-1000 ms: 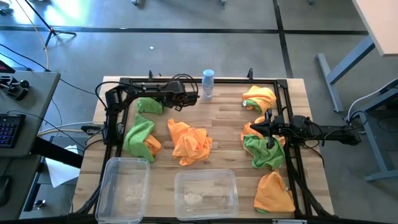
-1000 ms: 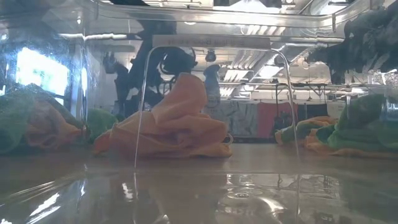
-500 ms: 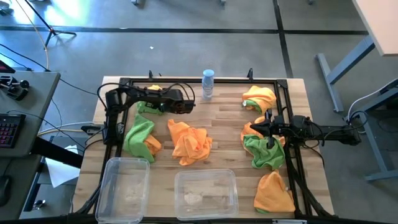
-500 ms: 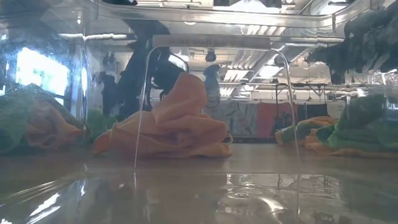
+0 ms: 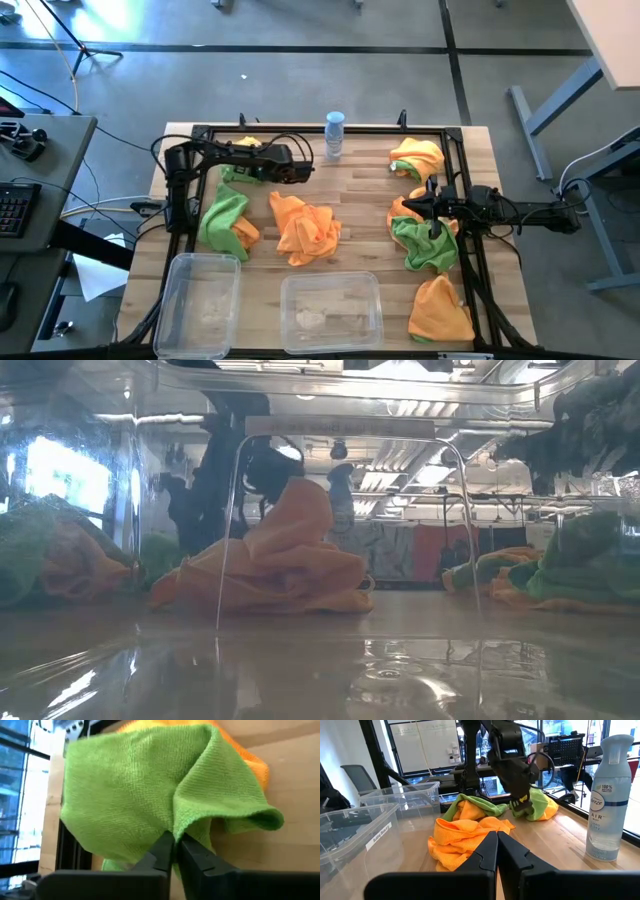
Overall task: Sort microfiber towel by color & place in baskets
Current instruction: Put the green microfiber towel into the left transparent bin
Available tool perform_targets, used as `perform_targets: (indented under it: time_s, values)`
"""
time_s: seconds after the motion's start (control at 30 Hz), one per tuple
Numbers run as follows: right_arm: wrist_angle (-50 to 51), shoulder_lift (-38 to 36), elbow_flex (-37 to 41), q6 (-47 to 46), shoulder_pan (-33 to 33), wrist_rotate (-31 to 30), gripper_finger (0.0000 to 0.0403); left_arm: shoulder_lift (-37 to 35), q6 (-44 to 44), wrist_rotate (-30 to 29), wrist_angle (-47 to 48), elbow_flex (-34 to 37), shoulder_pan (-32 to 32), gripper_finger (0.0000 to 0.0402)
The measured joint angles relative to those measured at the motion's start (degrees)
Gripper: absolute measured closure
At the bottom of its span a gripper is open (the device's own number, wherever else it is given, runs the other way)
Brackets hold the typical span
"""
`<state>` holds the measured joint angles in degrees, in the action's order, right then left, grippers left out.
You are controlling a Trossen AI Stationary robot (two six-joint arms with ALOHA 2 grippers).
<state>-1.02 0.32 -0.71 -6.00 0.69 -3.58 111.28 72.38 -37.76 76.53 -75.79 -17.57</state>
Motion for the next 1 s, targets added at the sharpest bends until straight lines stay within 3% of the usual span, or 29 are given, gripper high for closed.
perform_targets:
  time_s: [0.23, 0.7, 1.0]
  values:
    - [0.01, -0.01, 0.00, 0.00, 0.01, -0.02, 0.0402, -8.20, -1.01, -0.32, 1.32, -0.02, -0.03, 0.0400]
    - [0.02, -0.01, 0.00, 0.00, 0.02, -0.01, 0.0402, -33.09, 0.35, -4.72, 7.97, -0.26, -0.03, 0.0401]
    - [0.01, -0.01, 0.00, 0.00, 0.01, -0.02, 0.0402, -37.32, -7.29, -8.39, 13.42, -9.55, -0.01, 0.0401]
